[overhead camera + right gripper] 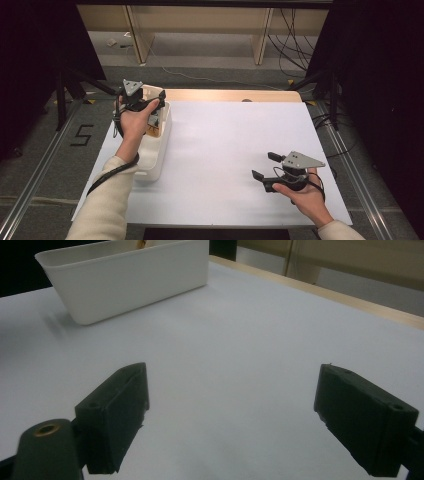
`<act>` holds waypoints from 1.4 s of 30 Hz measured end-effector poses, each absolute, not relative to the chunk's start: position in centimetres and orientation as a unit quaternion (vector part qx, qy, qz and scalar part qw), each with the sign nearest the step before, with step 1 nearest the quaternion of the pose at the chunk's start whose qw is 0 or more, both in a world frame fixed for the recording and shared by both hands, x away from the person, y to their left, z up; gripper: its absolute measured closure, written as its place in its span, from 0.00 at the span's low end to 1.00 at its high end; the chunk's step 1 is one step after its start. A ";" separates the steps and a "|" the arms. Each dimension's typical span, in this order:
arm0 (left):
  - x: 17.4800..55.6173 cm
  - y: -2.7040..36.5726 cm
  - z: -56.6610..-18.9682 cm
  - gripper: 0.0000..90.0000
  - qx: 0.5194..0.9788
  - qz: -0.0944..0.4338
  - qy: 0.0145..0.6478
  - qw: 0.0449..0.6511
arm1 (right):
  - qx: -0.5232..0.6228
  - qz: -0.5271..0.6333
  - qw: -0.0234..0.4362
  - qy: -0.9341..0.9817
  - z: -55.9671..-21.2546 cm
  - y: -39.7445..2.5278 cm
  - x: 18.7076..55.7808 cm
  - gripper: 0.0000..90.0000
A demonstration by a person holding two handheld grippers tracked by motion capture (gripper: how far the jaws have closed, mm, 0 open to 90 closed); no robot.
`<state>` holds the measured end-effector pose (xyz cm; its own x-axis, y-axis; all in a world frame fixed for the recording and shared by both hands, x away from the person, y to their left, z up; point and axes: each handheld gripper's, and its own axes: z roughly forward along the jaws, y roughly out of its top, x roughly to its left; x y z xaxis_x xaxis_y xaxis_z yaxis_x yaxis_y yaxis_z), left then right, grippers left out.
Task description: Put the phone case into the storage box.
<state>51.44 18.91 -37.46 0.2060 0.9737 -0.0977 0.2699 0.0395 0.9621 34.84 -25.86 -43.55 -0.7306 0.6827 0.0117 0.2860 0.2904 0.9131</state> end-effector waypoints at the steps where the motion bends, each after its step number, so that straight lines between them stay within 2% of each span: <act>1: 51.5 18.9 -37.5 0.12 0.596 0.353 0.522 0.498 | 0.311 0.508 0.195 0.779 -43.5 -25.9 34.8 0.17; 42: 53.2 18.8 -37.6 0.12 0.601 0.348 0.527 0.490 | 0.310 0.508 0.195 0.779 -43.5 -25.9 34.8 0.17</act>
